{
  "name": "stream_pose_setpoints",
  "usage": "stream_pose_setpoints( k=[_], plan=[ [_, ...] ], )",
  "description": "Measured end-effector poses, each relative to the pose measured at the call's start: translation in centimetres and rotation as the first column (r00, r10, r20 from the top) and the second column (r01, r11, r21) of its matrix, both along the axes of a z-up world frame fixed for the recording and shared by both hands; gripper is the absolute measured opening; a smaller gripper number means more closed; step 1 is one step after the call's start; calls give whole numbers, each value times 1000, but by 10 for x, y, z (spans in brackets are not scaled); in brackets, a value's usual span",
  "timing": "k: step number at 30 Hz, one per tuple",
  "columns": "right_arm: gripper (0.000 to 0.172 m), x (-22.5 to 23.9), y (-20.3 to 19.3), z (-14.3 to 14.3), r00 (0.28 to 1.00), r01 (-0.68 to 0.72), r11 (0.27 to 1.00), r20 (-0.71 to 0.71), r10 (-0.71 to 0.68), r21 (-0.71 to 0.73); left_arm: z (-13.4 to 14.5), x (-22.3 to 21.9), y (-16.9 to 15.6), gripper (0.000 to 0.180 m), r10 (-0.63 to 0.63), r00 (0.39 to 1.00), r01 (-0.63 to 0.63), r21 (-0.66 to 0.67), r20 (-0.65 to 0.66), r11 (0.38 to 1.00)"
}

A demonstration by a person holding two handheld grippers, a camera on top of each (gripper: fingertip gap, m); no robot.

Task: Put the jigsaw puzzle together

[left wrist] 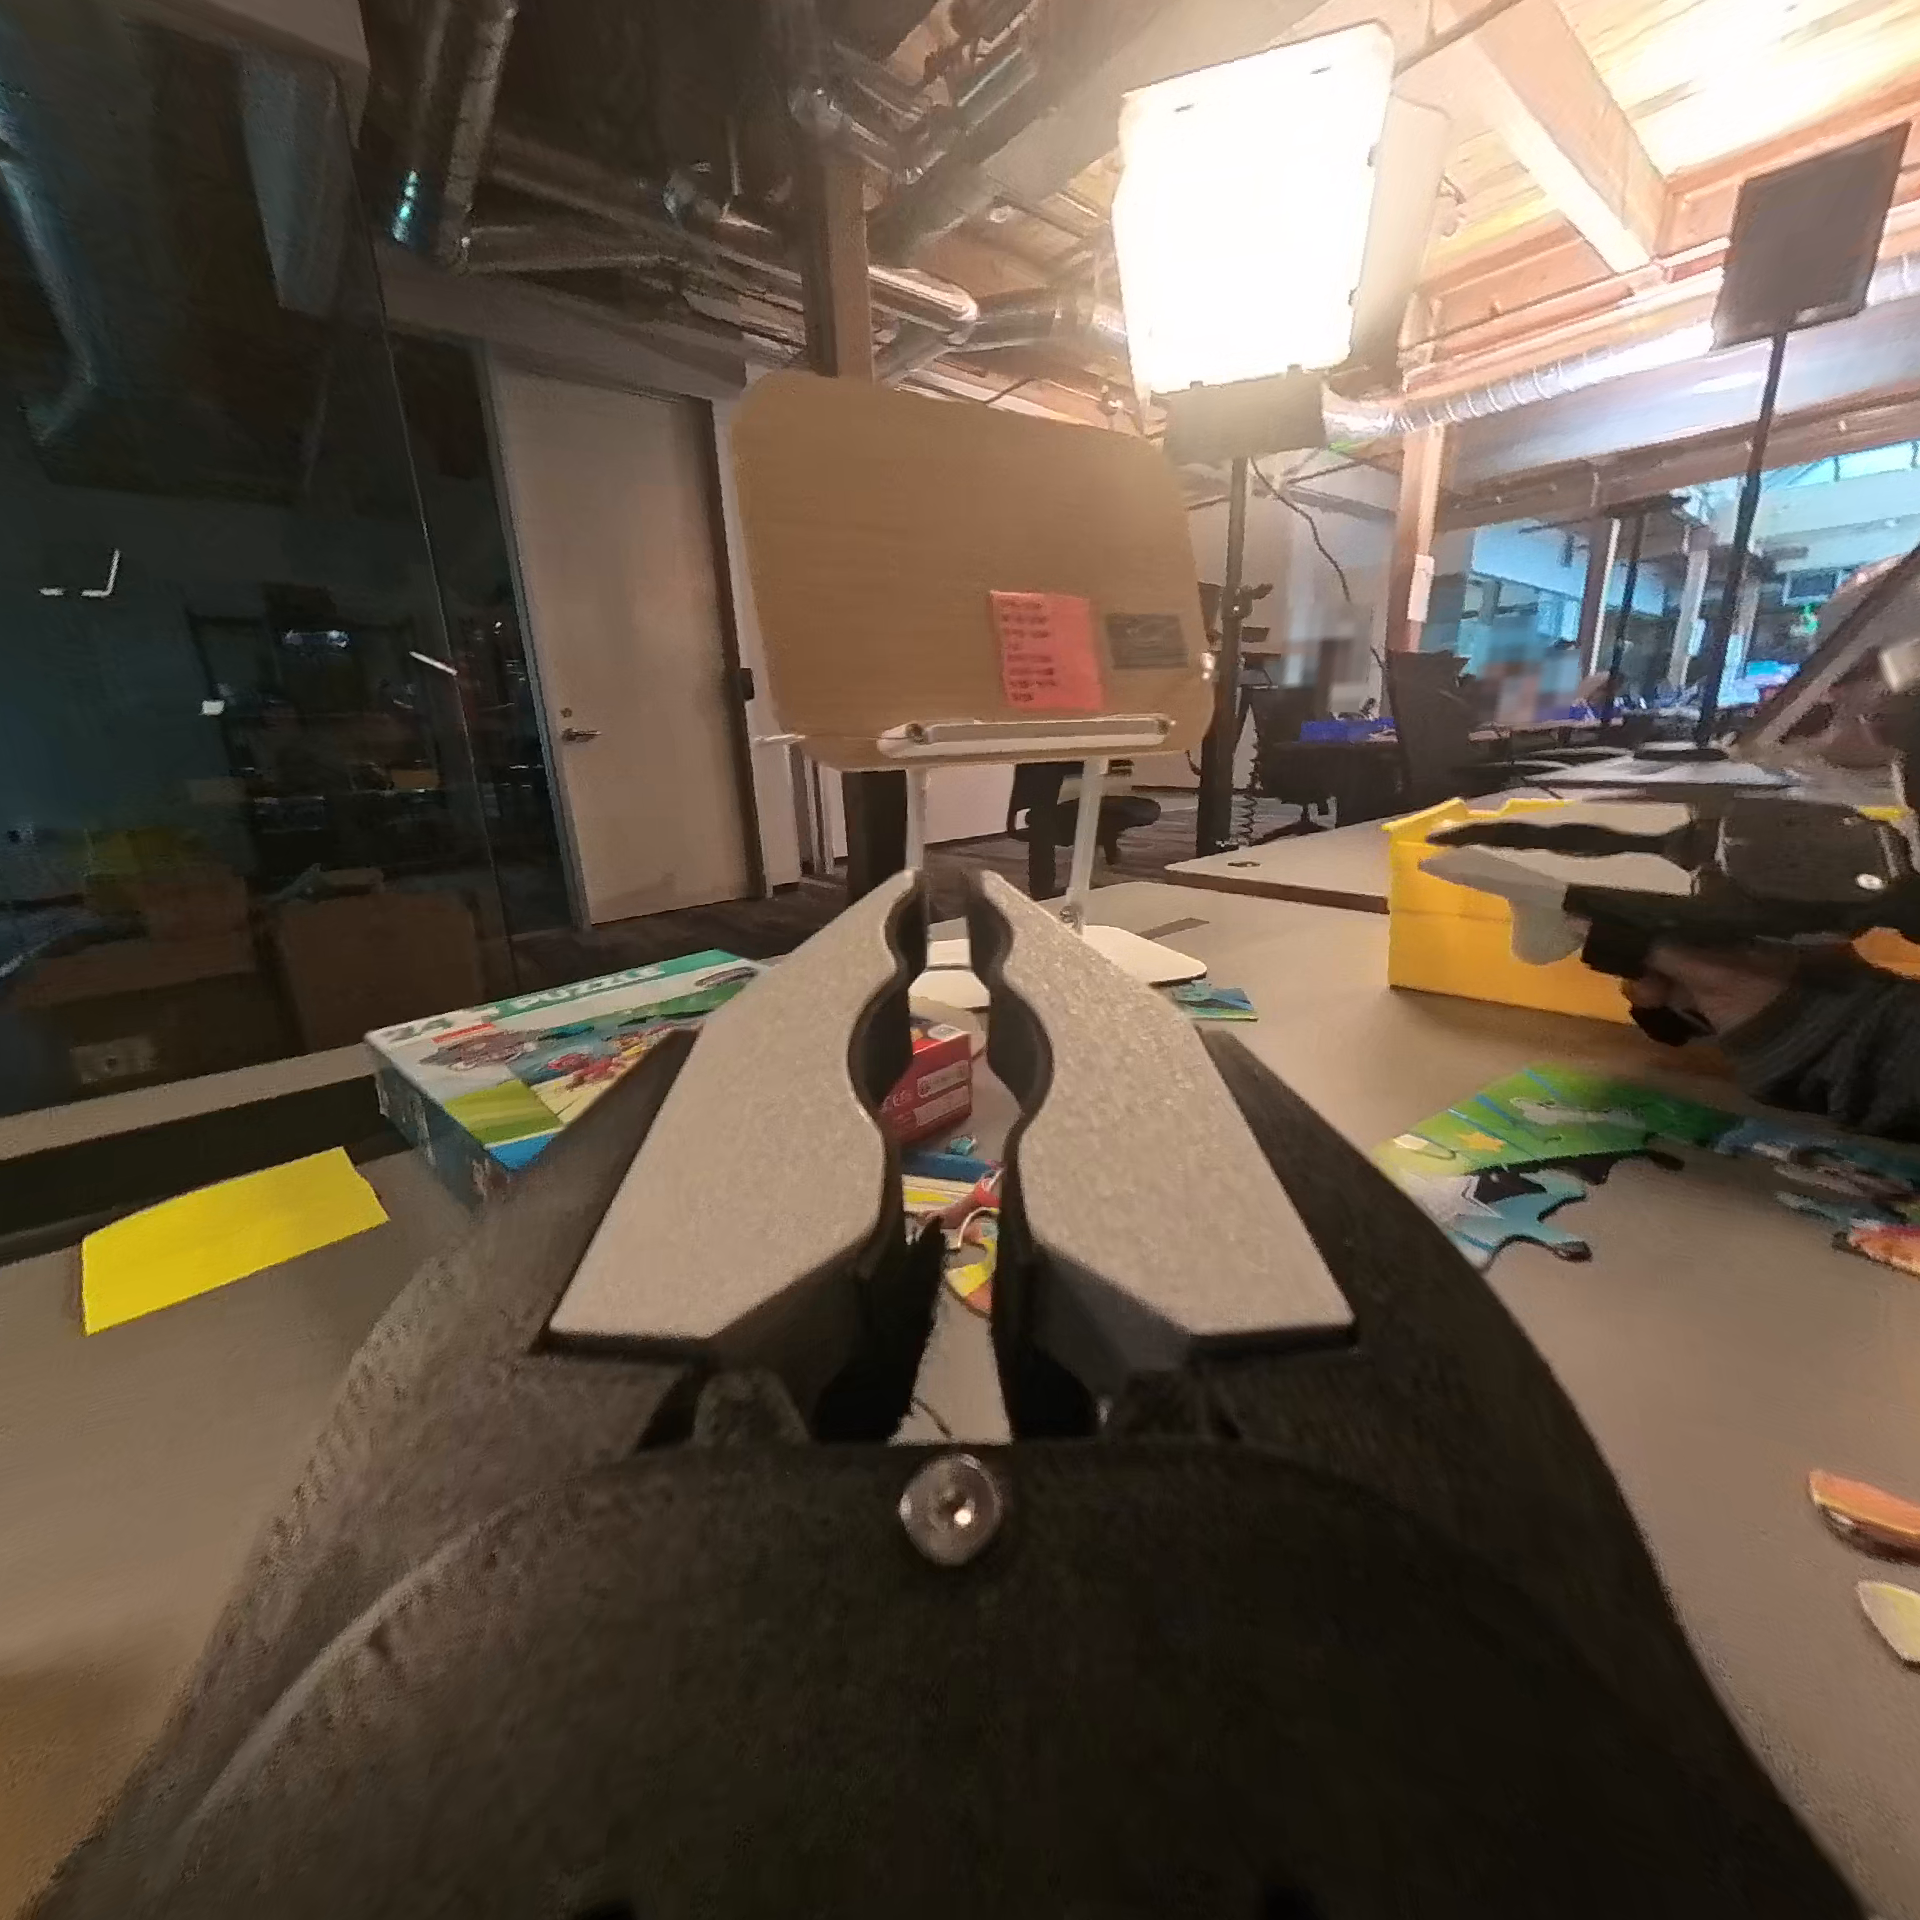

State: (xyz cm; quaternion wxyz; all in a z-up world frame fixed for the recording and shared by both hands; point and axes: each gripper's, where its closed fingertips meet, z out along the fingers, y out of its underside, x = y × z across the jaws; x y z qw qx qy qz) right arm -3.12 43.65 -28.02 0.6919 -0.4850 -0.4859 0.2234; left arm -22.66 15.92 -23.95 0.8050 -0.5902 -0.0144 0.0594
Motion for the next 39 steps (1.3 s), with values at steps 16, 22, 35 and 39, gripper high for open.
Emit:
stream_pose_setpoints(
  k=[16,22,35,39],
  plan=[
    [32,-14,-60,12,951,-302,953,67,303,-18,-64,94,-63,87,-265,919,381,-485,291,787],
    [51,-11,-238,-7,446,-740,553,336,829,-382,-123,130,-96,88,-256,933,353,-794,255,495],
    [56,9,-314,-103,-56,-671,444,638,768,-594,-143,135,-100,63,-289,945,262,-884,153,388],
    [47,8,-314,-104,-74,-647,457,647,759,-611,-143,140,-100,54,-353,923,281,-892,151,354]
  ],
)
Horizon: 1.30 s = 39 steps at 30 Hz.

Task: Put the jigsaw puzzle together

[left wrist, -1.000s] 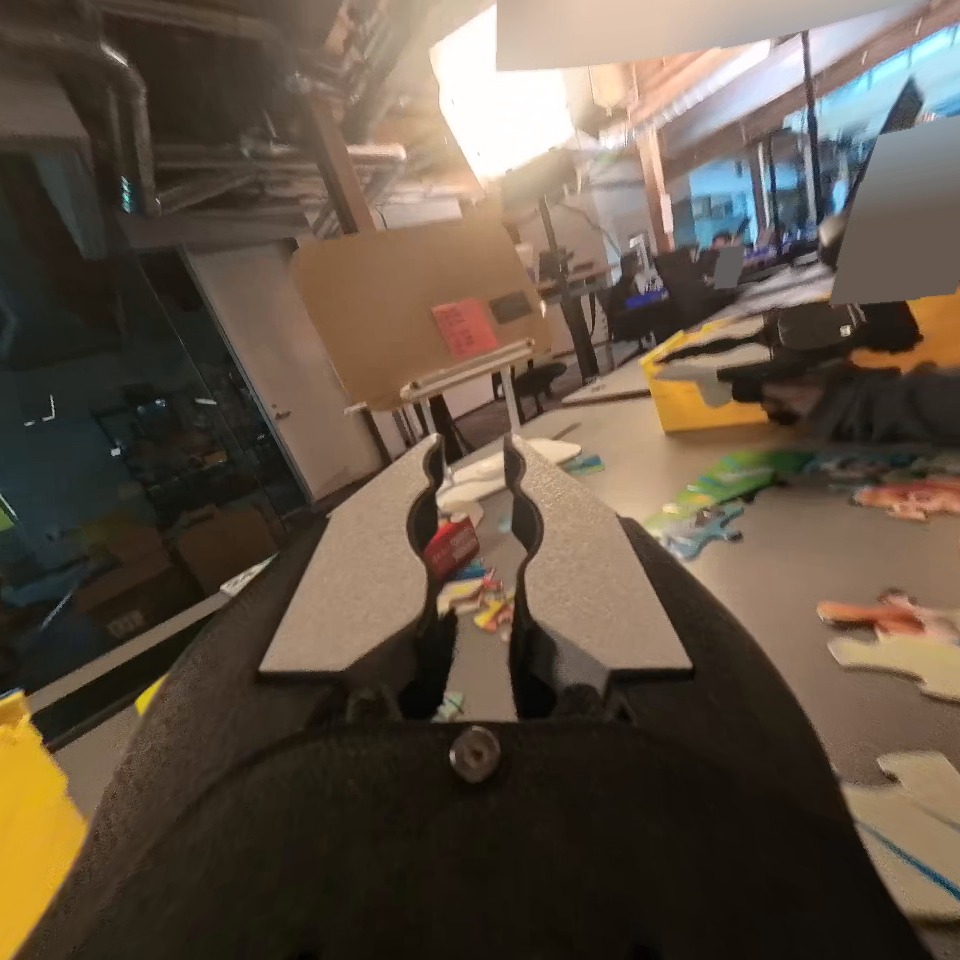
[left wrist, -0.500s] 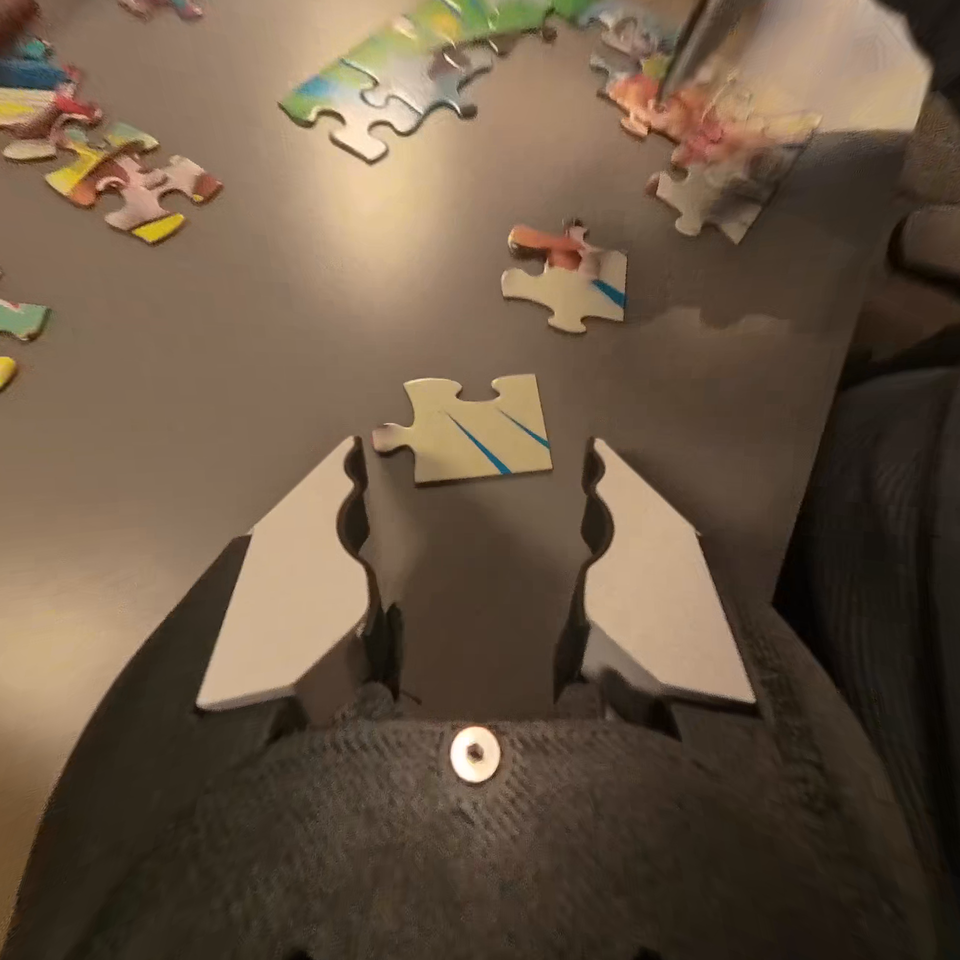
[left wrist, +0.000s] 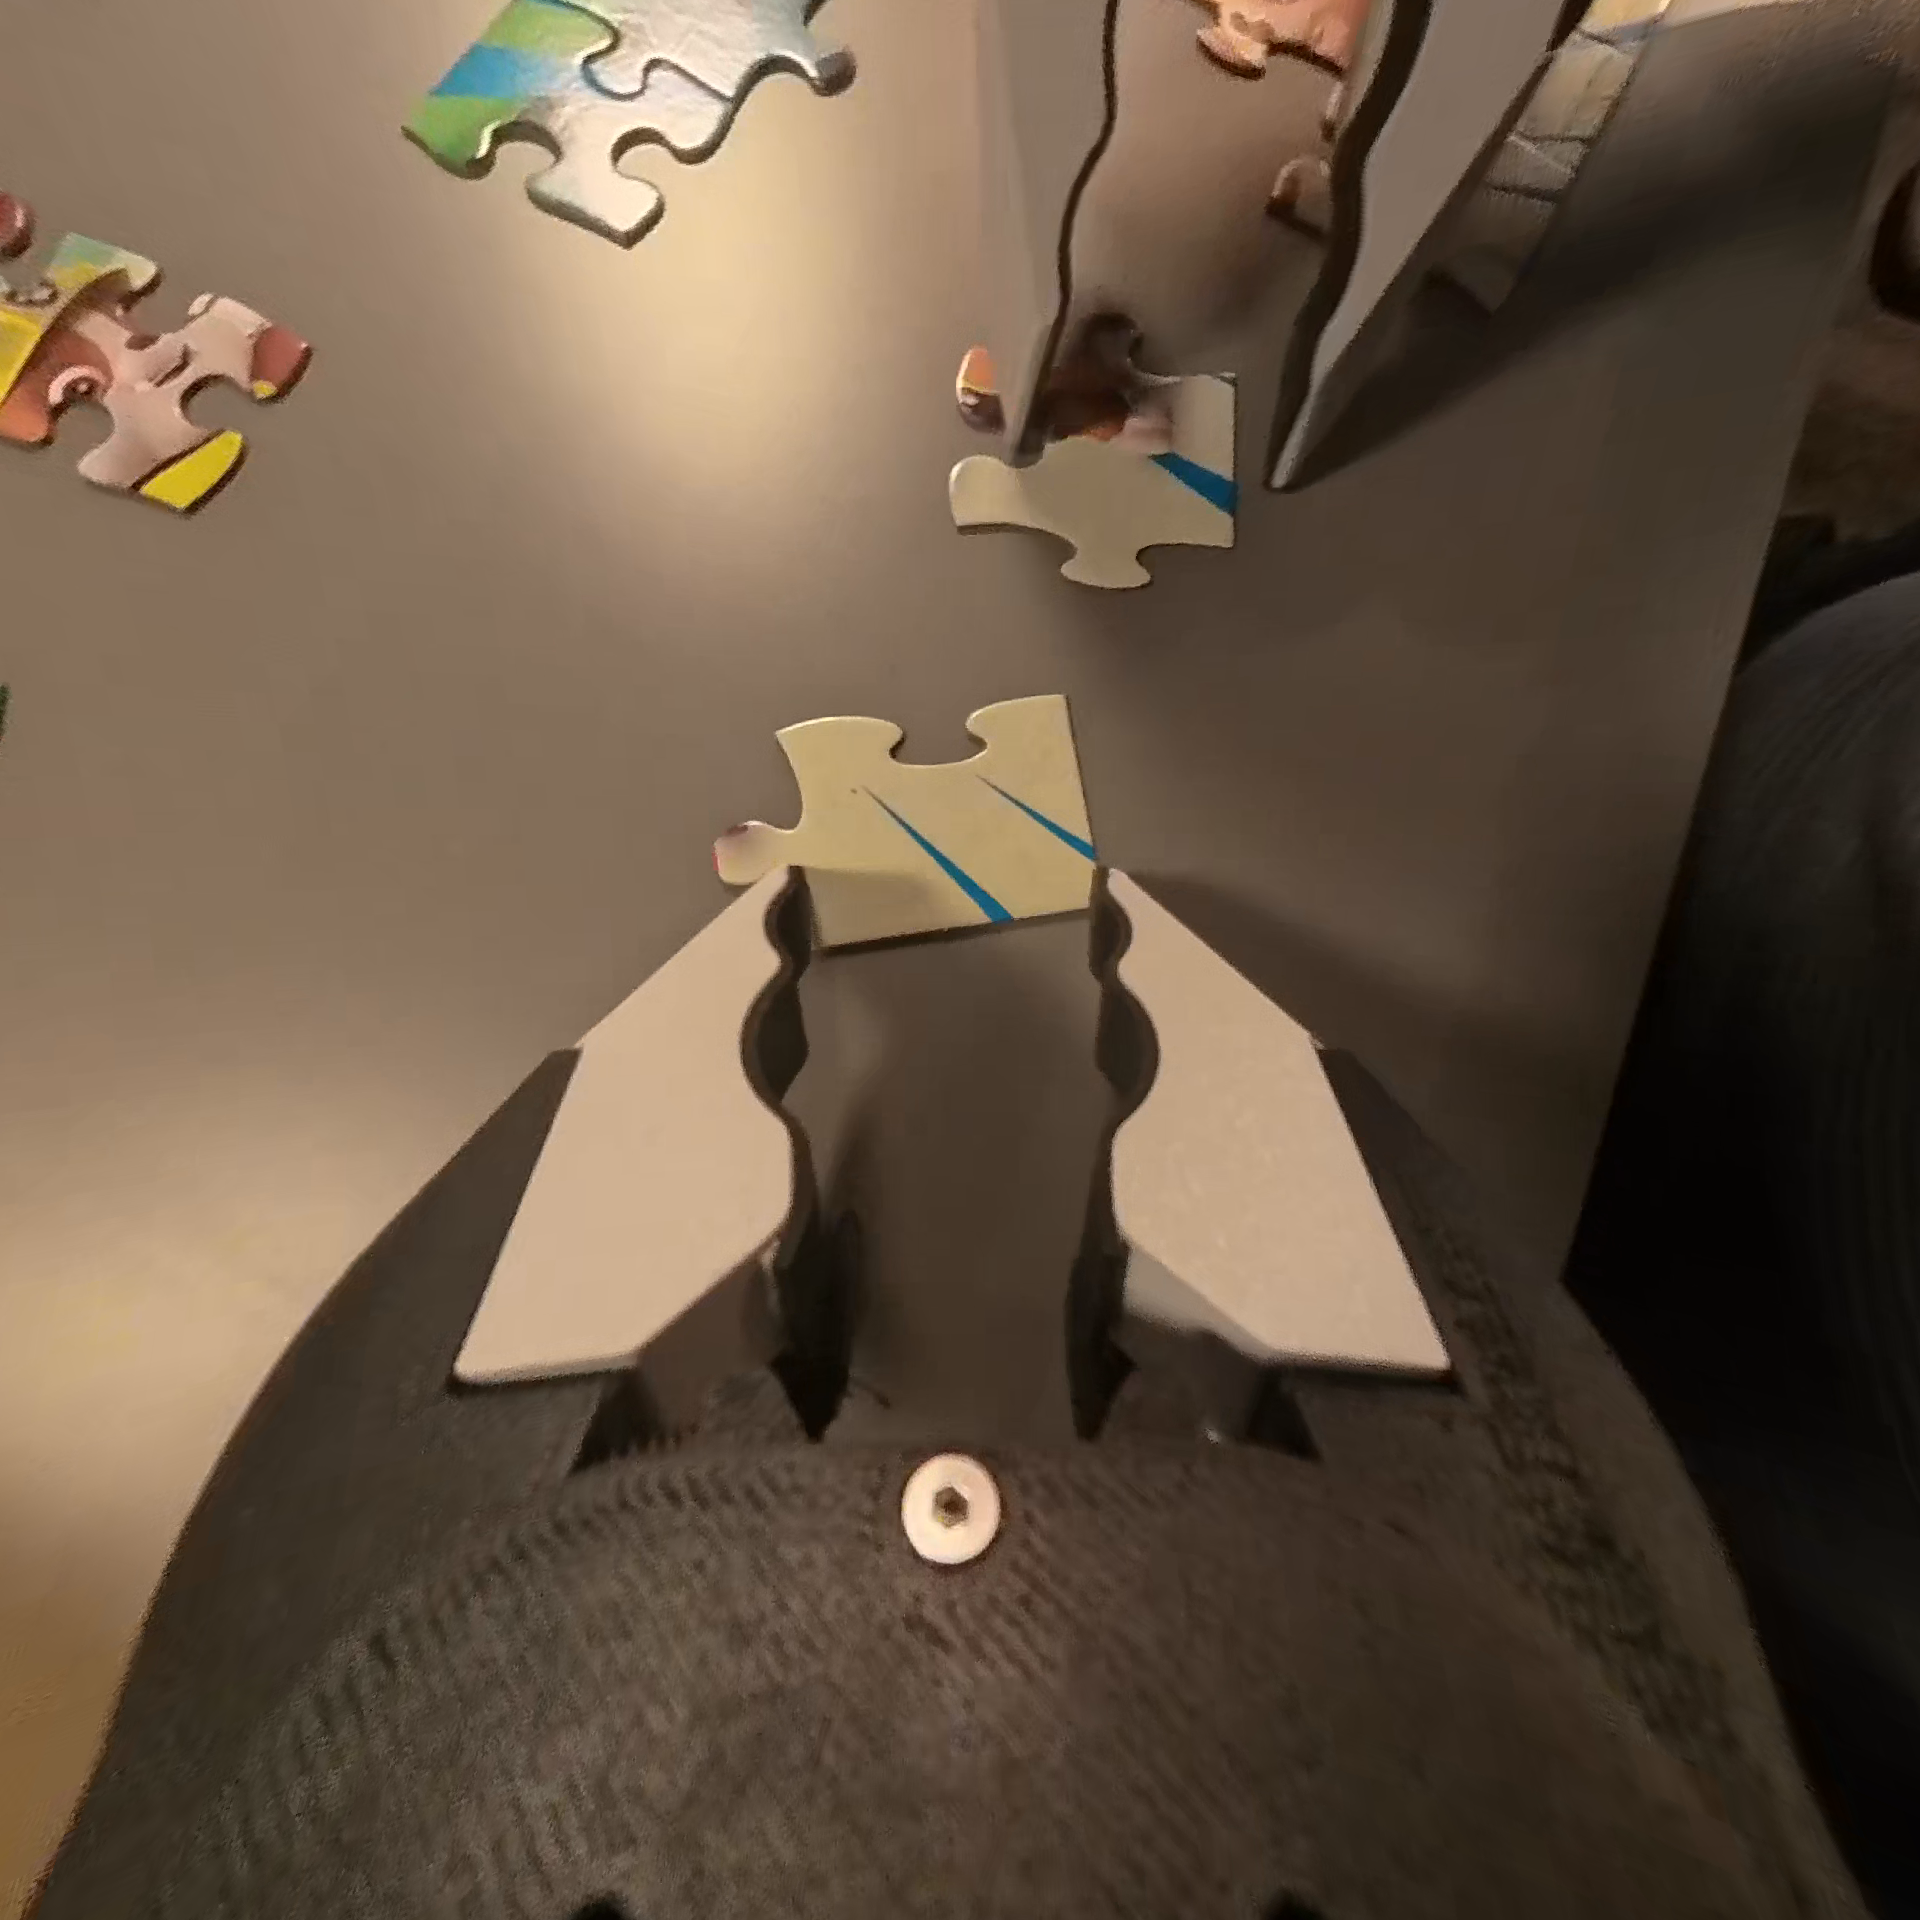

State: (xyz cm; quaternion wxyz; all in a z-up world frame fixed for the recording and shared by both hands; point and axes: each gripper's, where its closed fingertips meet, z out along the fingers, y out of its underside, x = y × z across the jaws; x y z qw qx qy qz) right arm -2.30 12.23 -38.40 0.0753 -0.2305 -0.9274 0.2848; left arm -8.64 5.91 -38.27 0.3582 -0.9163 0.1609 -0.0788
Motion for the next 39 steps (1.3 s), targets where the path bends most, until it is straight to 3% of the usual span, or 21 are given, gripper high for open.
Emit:
stream_pose_setpoints(
  k=[9,15,17,22,25,31,39],
  plan=[
    [36,-7,-3,1,998,60,998,27,-60,-2,0,20,-1,45,-214,977,214,-2,18,977],
    [19,-10,-7,2,993,118,987,23,-116,-108,0,26,5,45,-244,970,244,7,21,970],
    [22,-9,-10,3,993,121,984,28,-119,-134,0,27,7,45,-247,969,247,11,22,969],
    [76,-11,-13,8,996,65,990,-60,-73,-122,0,29,10,45,-259,966,259,16,25,966],
    [77,-7,-15,1,999,8,999,-44,-10,-49,0,31,11,45,-275,961,275,20,27,961],
    [58,-12,-15,0,1000,-5,1000,2,5,-17,0,35,15,44,-293,956,292,16,26,956],
    [55,-11,-15,1,996,89,995,4,-89,-43,0,34,17,44,-250,968,250,26,29,968]
  ],
)
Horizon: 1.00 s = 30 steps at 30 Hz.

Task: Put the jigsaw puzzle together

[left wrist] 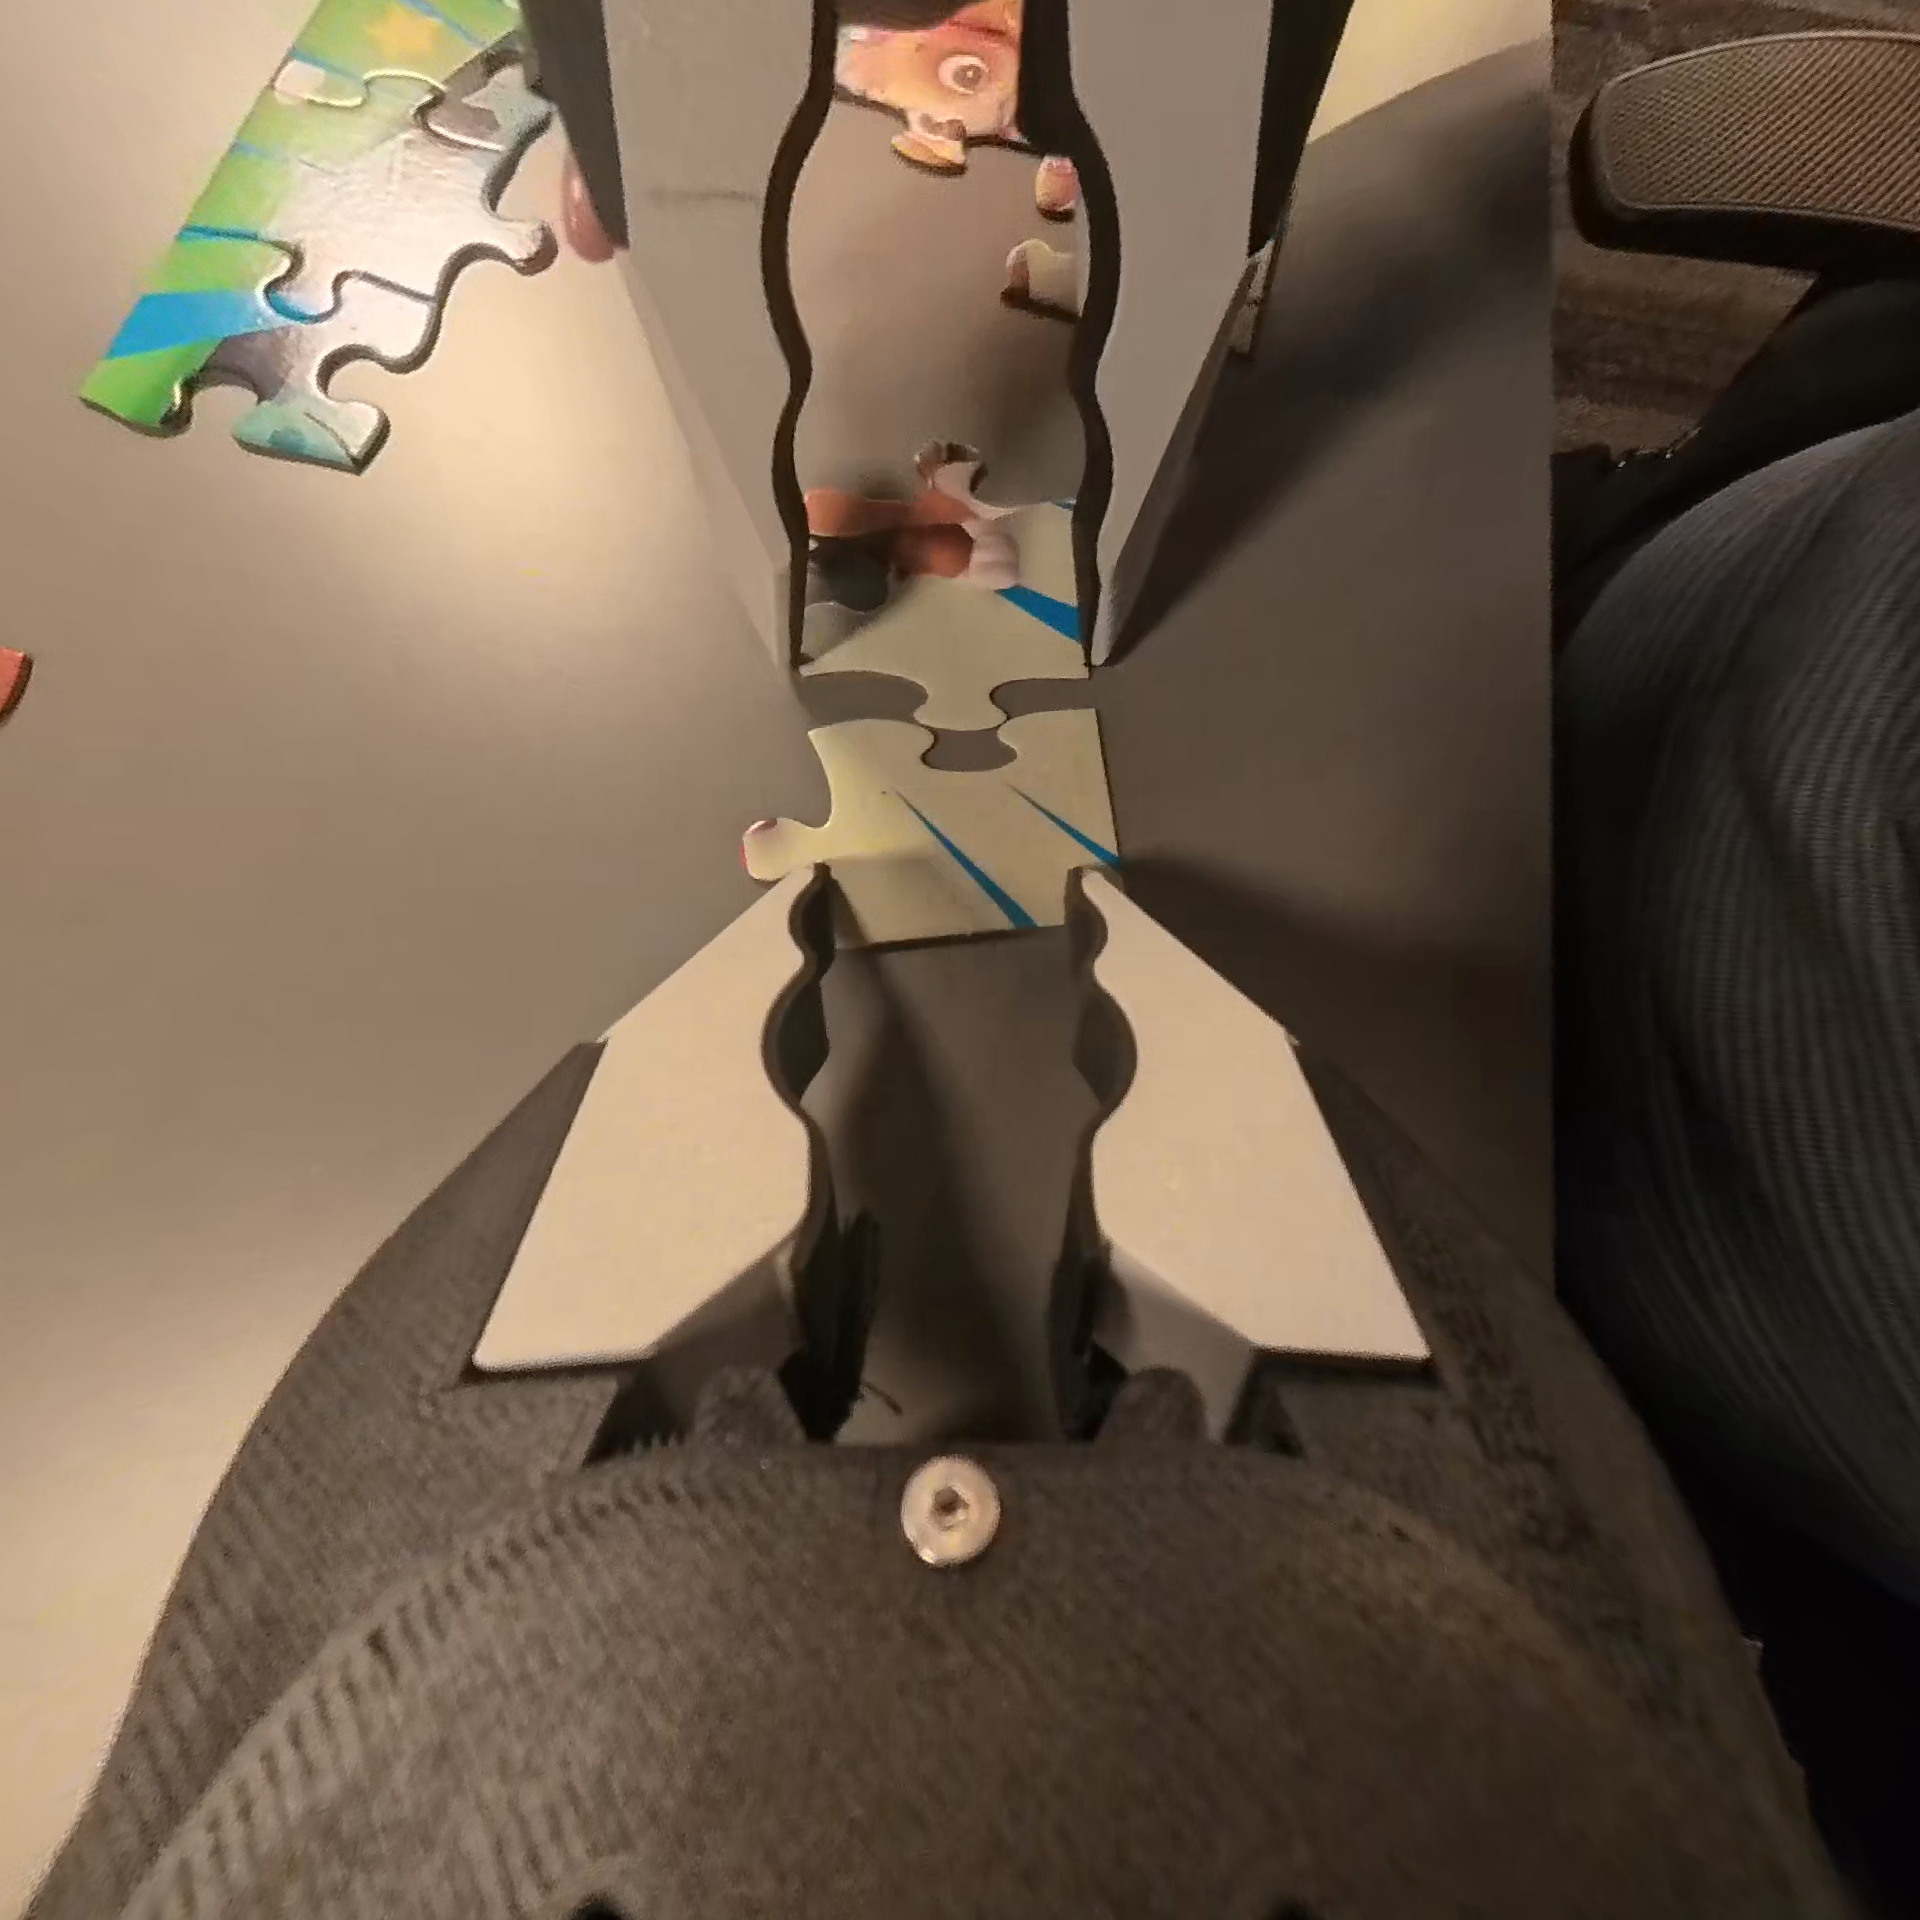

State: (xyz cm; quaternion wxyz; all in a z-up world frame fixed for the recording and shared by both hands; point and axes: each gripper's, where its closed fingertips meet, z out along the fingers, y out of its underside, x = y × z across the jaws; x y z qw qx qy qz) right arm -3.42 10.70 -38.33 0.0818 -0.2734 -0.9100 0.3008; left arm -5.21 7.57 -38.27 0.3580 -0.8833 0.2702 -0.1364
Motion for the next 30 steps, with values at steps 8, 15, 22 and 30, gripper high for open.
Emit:
stream_pose_setpoints(
  k=[8,15,22,30],
  plan=[
    [56,8,13,3,996,87,996,20,-87,-14,0,0,0,44,10,1000,-10,6,5,1000],
    [57,36,13,6,952,250,961,149,-266,122,0,1,1,44,25,1000,-25,5,0,1000],
    [45,31,6,0,941,268,952,172,-292,147,0,4,0,44,18,1000,-18,-1,-9,1000],
    [24,28,9,-1,945,269,946,138,-295,179,0,5,0,44,19,1000,-19,8,1,1000]
  ],
)
